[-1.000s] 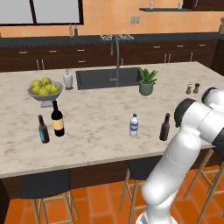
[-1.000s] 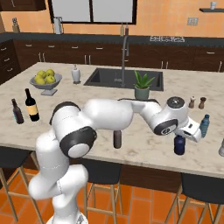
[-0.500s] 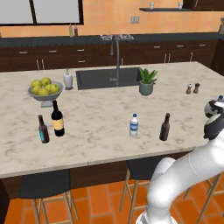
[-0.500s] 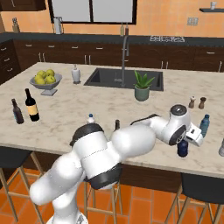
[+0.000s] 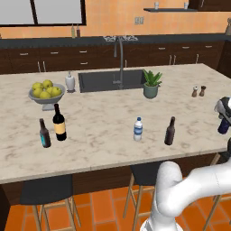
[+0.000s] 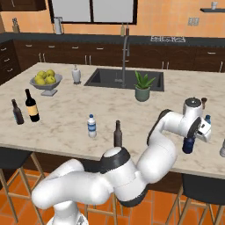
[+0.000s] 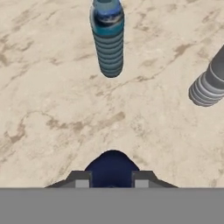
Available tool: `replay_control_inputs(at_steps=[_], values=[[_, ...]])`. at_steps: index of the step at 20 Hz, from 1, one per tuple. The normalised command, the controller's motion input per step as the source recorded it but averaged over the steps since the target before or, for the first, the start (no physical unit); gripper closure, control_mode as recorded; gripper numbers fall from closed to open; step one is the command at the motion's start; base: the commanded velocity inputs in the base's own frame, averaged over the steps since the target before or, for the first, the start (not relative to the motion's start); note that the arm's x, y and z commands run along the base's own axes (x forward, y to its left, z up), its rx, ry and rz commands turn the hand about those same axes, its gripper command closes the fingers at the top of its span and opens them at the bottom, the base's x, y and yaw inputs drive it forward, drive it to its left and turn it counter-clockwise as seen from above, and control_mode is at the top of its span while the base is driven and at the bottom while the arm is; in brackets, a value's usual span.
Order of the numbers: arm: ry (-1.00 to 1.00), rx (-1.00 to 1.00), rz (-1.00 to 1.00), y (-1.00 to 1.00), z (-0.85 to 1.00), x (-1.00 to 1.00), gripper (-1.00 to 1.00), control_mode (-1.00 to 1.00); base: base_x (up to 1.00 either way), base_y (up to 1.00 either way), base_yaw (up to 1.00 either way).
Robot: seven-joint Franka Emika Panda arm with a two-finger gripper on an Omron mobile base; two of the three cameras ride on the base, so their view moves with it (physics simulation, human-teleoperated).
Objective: Move the plastic bottles in the middle to the plastics group, and the glass bottles in the middle to the glass group.
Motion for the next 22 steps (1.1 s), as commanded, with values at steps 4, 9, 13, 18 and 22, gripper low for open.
replay_control_inputs(at_steps=[4,9,13,18,22], values=[[0.09,0.0,0.0,-0.03,-0.49,0.19,1.0,-1.0,0.0,0.0,0.0],[0.07,0.0,0.0,0.0,-0.61,0.23,1.0,-1.0,0.0,0.0,0.0],[0.01,0.0,0.0,-0.06,-0.66,0.0,-1.0,-1.0,0.0,0.0,0.0],[-0.02,0.0,0.0,-0.19,-0.27,-0.15,-1.0,-1.0,0.0,0.0,0.0],[-0.09,0.01,0.0,0.14,0.11,-0.02,-1.0,-1.0,0.0,0.0,0.0]])
